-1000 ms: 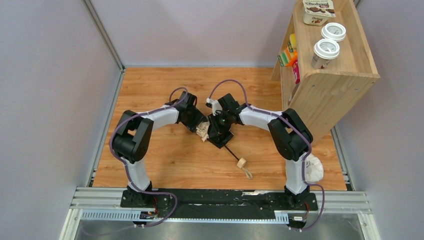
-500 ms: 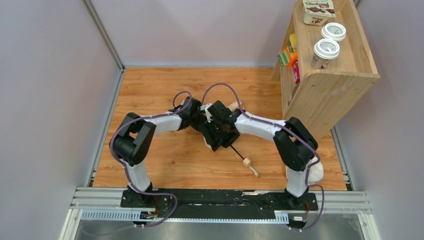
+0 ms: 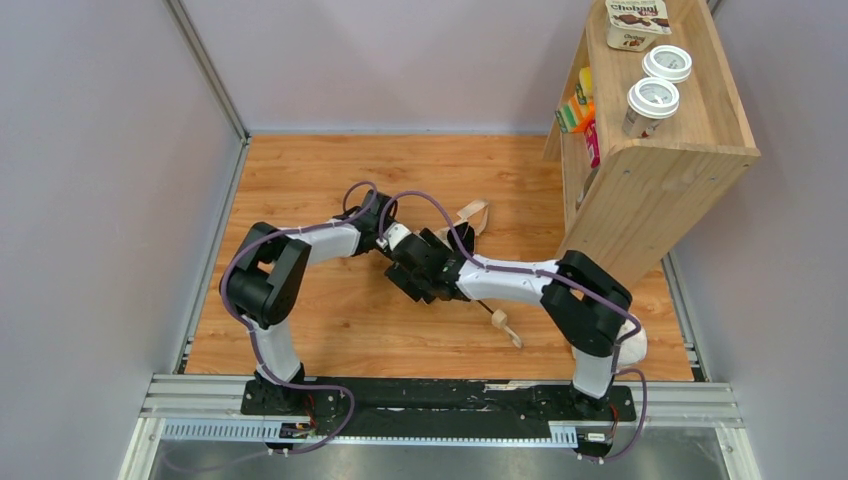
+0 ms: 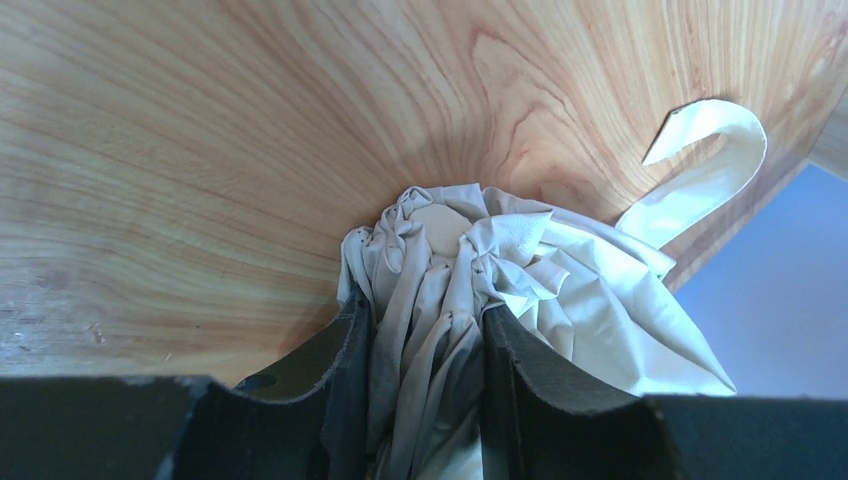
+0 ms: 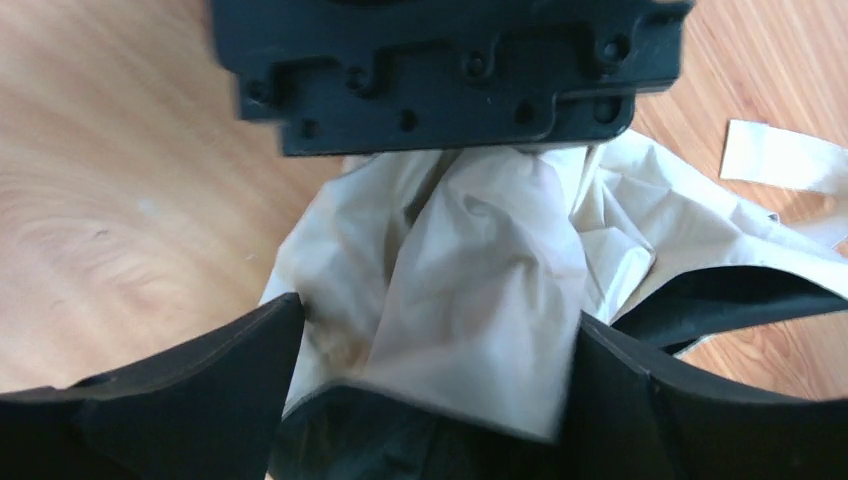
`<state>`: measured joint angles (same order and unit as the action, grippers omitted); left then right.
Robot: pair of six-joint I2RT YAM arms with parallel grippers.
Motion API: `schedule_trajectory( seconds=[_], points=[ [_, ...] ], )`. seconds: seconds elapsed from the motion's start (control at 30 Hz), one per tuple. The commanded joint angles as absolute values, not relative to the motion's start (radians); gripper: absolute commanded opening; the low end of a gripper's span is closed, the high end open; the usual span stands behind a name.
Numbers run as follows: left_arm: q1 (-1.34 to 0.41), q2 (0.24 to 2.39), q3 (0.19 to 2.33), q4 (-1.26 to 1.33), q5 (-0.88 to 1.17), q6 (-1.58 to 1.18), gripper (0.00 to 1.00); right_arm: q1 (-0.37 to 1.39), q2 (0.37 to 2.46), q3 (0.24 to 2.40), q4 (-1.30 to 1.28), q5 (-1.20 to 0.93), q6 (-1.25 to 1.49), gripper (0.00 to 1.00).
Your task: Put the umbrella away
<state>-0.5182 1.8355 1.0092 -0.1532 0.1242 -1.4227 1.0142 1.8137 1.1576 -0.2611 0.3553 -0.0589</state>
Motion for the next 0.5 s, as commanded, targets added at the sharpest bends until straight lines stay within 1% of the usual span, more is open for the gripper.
schedule_trajectory(
  seconds=[0.0, 0.07, 0.1, 0.13, 0.23, 0.37, 0.4, 0.47],
  points=[
    [-0.572, 1.918, 0.916, -0.546, 0.078, -1.399, 0.00, 1.013, 1.959, 1.217, -0.241, 0.503, -0.042, 0.83],
    [-0.571, 1.904, 0.916, -0.549, 0.080, -1.397, 0.00, 0.996, 1.968, 1.186, -0.267, 0.464, -0.006, 0.74],
    [-0.571, 1.899, 0.913, -0.548, 0.084, -1.396, 0.00, 0.980, 1.968, 1.169, -0.278, 0.434, 0.033, 0.66],
    [-0.571, 1.893, 0.910, -0.546, 0.087, -1.394, 0.00, 0.968, 1.970, 1.146, -0.288, 0.414, 0.049, 0.53],
    [-0.571, 1.885, 0.908, -0.531, 0.100, -1.394, 0.00, 0.940, 1.982, 1.118, -0.301, 0.298, 0.077, 0.35],
    [-0.571, 1.882, 0.890, -0.480, 0.124, -1.393, 0.00, 0.928, 2.003, 1.115, -0.305, 0.201, 0.083, 0.03],
    [-0.569, 1.872, 0.881, -0.471, 0.127, -1.385, 0.00, 0.924, 2.002, 1.112, -0.302, 0.180, 0.086, 0.00],
    [-0.565, 1.841, 0.858, -0.399, 0.130, -1.367, 0.00, 0.907, 1.991, 1.101, -0.290, 0.111, 0.092, 0.00]
  ],
)
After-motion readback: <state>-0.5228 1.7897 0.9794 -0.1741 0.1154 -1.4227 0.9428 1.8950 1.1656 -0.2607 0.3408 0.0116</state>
